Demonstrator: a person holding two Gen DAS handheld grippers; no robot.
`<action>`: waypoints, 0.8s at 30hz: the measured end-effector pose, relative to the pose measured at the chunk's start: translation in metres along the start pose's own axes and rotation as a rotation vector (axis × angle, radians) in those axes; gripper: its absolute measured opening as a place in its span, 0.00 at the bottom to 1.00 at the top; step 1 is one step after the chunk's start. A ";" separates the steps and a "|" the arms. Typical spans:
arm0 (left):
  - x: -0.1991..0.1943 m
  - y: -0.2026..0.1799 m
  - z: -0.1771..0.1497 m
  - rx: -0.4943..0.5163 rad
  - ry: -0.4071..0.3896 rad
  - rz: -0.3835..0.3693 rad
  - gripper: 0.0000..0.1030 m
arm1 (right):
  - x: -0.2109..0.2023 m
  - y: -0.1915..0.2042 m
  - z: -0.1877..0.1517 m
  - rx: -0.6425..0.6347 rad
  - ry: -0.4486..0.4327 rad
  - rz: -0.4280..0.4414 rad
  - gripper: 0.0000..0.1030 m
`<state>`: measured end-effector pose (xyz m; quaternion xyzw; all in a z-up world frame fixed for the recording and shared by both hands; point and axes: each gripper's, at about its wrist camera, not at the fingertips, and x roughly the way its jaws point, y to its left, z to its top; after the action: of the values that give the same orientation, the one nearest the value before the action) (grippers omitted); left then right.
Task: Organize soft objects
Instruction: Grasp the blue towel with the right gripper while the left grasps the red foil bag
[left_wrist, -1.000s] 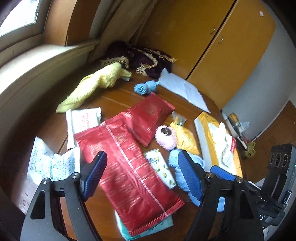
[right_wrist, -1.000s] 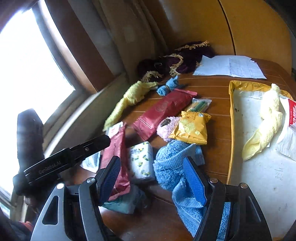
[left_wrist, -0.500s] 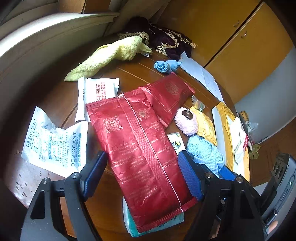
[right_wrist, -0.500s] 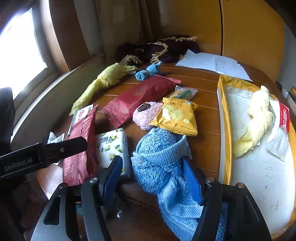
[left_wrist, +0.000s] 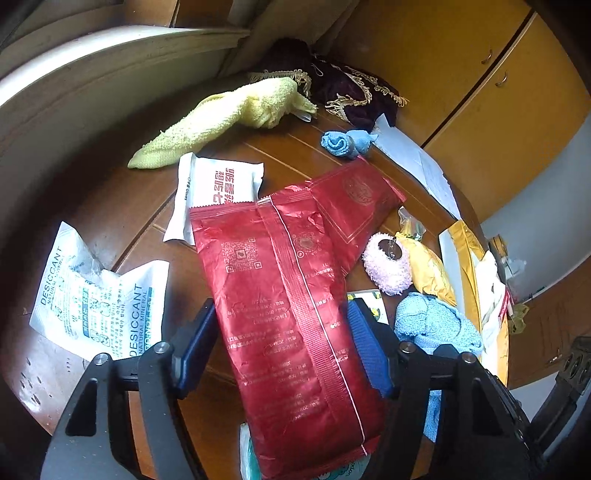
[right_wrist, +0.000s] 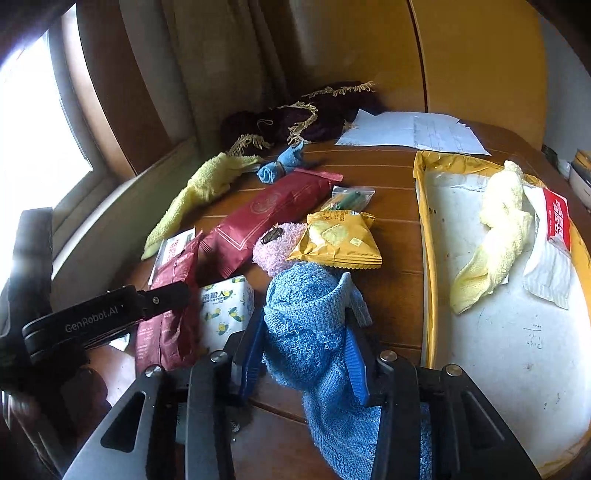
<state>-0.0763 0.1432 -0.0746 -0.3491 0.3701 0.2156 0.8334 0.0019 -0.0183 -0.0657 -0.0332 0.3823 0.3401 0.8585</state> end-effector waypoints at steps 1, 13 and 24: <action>0.000 0.002 0.001 -0.012 0.000 -0.013 0.61 | -0.004 -0.001 0.001 0.013 -0.016 0.018 0.40; -0.025 0.019 0.003 -0.120 -0.114 -0.156 0.52 | -0.040 -0.022 0.006 0.146 -0.169 0.203 0.40; -0.048 0.015 0.008 -0.091 -0.197 -0.267 0.52 | -0.074 -0.025 0.005 0.161 -0.322 0.325 0.39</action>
<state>-0.1121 0.1543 -0.0403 -0.4098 0.2268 0.1528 0.8702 -0.0149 -0.0776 -0.0166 0.1520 0.2666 0.4430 0.8424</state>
